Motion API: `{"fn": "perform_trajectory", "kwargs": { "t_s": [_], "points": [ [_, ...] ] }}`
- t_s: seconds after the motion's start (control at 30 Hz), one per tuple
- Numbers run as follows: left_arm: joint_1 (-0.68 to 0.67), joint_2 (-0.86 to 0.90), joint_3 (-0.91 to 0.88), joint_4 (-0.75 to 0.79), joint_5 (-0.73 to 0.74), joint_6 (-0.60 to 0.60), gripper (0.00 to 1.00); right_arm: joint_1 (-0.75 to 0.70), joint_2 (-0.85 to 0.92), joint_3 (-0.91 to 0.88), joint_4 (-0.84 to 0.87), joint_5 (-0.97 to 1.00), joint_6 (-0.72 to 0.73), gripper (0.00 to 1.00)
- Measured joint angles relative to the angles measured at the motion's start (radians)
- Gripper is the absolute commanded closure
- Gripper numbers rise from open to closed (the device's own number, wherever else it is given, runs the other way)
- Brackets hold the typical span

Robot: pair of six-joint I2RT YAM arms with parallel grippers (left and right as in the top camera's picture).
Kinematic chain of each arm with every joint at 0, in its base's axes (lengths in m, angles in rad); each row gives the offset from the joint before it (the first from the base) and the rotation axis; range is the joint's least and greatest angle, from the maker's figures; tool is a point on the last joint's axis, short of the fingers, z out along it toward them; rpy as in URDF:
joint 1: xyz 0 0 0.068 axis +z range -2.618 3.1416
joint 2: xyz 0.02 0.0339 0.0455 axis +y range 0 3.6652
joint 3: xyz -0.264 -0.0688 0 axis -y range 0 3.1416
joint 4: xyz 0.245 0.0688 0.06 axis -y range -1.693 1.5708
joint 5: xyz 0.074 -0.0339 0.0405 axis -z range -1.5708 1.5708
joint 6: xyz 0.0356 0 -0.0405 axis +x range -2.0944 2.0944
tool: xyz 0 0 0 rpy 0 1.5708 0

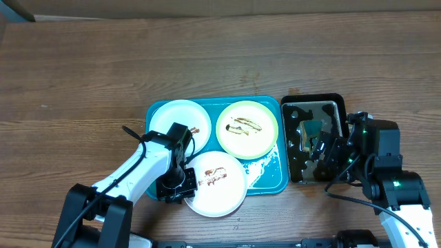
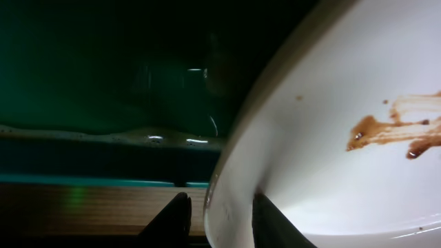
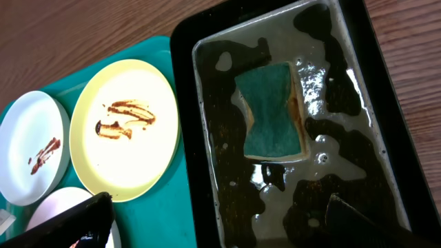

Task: Clean dirty plates on tray and stack at the side
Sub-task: 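Reach right gripper into the black basin and grasp the sponge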

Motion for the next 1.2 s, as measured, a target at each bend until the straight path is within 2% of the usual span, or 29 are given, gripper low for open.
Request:
{"fn": "perform_trajectory", "kwargs": {
  "t_s": [0.2, 0.27, 0.63, 0.77, 0.9, 1.2],
  "points": [
    [0.0, 0.0, 0.001, 0.014, 0.019, -0.002, 0.93, 0.0, 0.0, 0.0, 0.0, 0.0, 0.0, 0.0],
    [0.0, -0.001, 0.003, 0.014, 0.024, 0.001, 0.96, 0.0, 0.0, 0.0, 0.0, 0.0, 0.0, 0.0],
    [0.0, -0.001, 0.037, 0.018, 0.003, 0.007, 0.96, 0.0, 0.0, 0.0, 0.0, 0.0, 0.0, 0.0],
    [0.0, -0.001, 0.085, 0.011, -0.044, 0.007, 0.95, 0.0, 0.0, 0.0, -0.001, -0.001, -0.001, 0.08],
    [0.0, -0.001, 0.105, 0.005, -0.097, 0.011, 0.93, 0.0, 0.004, 0.009, -0.027, 0.001, -0.009, 0.1],
    [0.0, -0.001, 0.105, -0.023, -0.152, 0.022, 0.89, 0.0, 0.195, 0.18, -0.099, 0.061, -0.062, 0.11]
  ]
}}
